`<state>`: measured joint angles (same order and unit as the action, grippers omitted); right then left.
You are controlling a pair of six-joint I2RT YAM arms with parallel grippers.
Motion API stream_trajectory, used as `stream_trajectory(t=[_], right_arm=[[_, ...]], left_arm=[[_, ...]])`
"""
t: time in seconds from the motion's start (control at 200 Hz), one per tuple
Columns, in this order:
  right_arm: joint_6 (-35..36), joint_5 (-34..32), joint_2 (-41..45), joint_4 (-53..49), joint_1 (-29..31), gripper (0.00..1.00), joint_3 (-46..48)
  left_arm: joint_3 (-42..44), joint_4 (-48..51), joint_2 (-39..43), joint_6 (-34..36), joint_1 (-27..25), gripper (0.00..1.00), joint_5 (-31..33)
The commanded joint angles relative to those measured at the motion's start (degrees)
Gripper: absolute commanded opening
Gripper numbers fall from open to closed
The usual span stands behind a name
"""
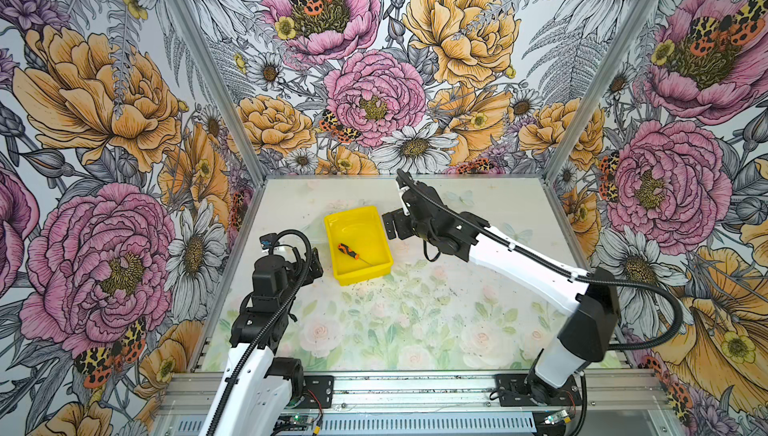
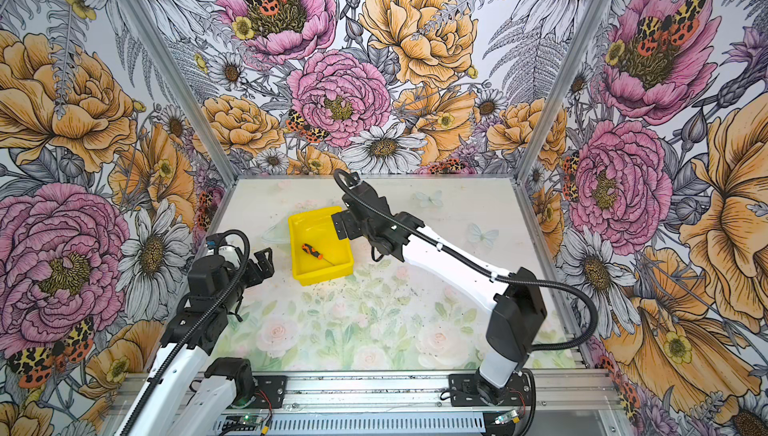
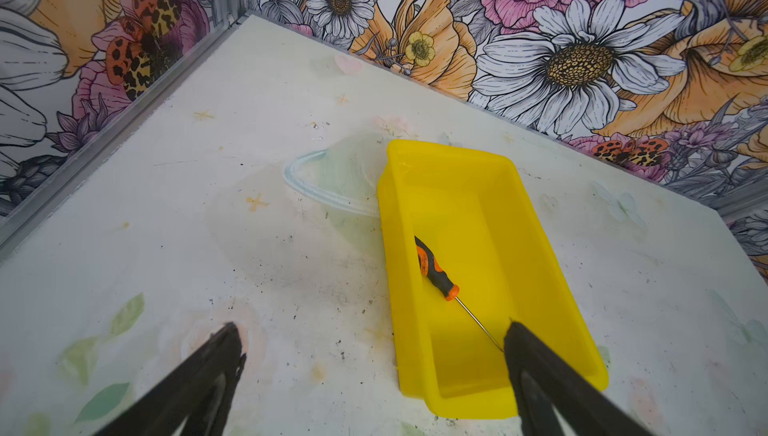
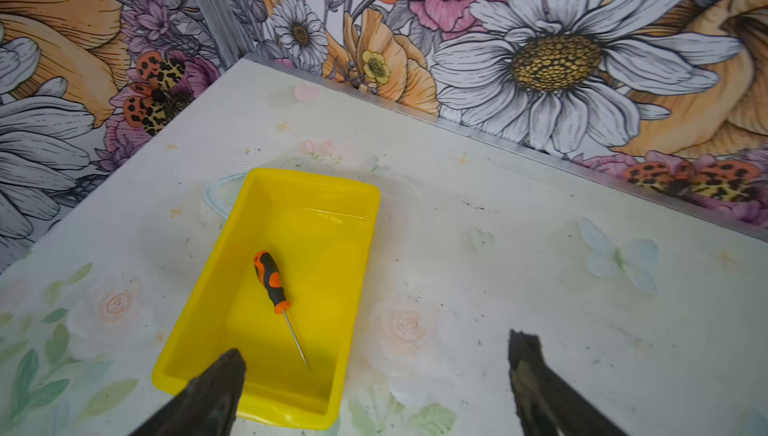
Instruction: Put the screwdriver in the bin
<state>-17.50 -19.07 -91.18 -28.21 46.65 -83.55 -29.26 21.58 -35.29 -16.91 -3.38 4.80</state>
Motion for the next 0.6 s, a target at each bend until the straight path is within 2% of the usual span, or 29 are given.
stream_trajectory(t=[0.0, 0.135, 0.25, 0.285, 0.335, 0.465, 0.596], right_arm=[[-1.6, -7.6, 8.6, 2.2, -3.6, 0.99, 11.1], [-8.1, -12.2, 22.5, 2.7, -10.6, 0.99, 26.7], [-12.2, -24.2, 31.8, 4.1, -14.0, 0.99, 38.4], [-11.9, -25.7, 34.7, 5.6, -15.3, 0.99, 42.1], [-9.4, -23.4, 38.9, 9.5, -17.8, 0.99, 47.0], [4.4, -13.1, 46.0, 23.2, -22.4, 0.99, 57.7], [11.0, -9.1, 42.3, 30.3, -25.8, 0.99, 60.3]], left_arm=[[2.2, -7.7, -0.1, 5.0, 1.3, 0.99, 1.7], [4.2, -13.5, -2.2, 7.0, 1.7, 0.99, 2.7], [6.0, -19.0, -5.2, 8.3, 2.0, 0.99, 4.5], [6.4, -20.4, -6.2, 8.5, 2.2, 0.99, 5.2], [6.9, -22.0, -7.9, 8.8, 2.6, 0.99, 6.2], [7.6, -24.6, -11.6, 7.7, 3.9, 0.99, 6.8], [8.4, -28.6, -15.5, 6.9, 5.3, 0.99, 9.2]])
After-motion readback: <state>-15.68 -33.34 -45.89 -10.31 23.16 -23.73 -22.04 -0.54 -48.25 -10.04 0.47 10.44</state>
